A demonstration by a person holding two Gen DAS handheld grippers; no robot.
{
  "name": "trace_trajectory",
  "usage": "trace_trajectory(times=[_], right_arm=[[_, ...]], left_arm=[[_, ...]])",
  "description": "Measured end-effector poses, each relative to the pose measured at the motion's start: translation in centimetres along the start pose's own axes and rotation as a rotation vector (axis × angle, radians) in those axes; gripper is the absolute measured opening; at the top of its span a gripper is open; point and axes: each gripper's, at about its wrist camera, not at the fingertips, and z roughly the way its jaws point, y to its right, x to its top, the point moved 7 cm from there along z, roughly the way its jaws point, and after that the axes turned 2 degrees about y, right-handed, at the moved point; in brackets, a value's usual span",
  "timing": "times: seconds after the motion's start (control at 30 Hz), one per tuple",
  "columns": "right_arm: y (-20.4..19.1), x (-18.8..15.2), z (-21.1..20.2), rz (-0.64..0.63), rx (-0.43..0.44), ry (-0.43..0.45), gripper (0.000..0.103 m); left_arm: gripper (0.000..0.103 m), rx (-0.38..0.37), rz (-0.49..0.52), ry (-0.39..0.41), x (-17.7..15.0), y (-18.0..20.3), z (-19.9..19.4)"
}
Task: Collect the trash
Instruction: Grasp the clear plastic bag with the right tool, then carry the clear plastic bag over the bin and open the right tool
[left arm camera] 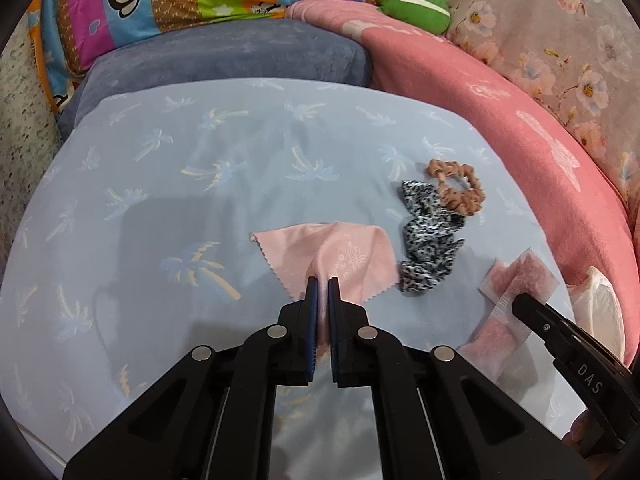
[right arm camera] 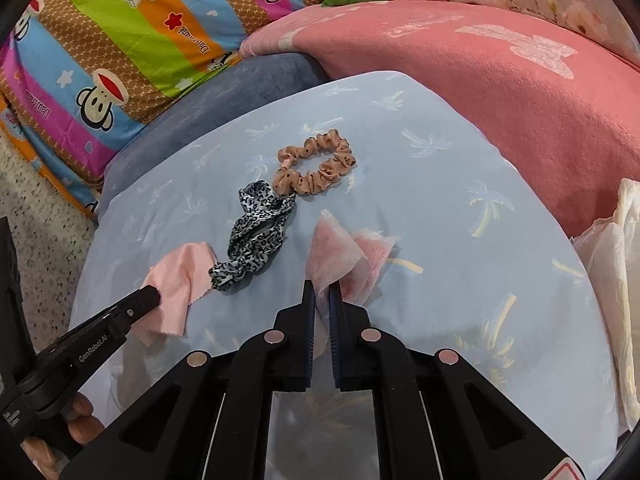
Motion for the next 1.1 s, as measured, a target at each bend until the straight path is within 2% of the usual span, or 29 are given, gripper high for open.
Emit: trace_trajectory(times=[0.17, 0.57, 0.87, 1.1], right_arm=[[-0.3, 0.5, -3.3, 0.0, 0.028, 0.049, 0.006], [0.9, 2.1, -12.4, 0.007, 0.058, 0.201, 0.006], [4.2, 2.9, -18.4, 0.04, 0.045, 0.3, 0.006], [7.6, 3.0, -21.5, 0.087, 0.014, 0.354, 0.006]], left_arm=[[0.005, -0.016, 0.023, 0.041, 0.4, 1.5, -2.4], [0.005, -0.077, 0.115, 0.153, 1.0, 7.8, -8.2], [0.005, -0.13, 0.215, 0.202, 0.6, 13.3, -10.8], [0.005, -0.181, 0.286, 0.215, 0.0, 17.7, -11.9]])
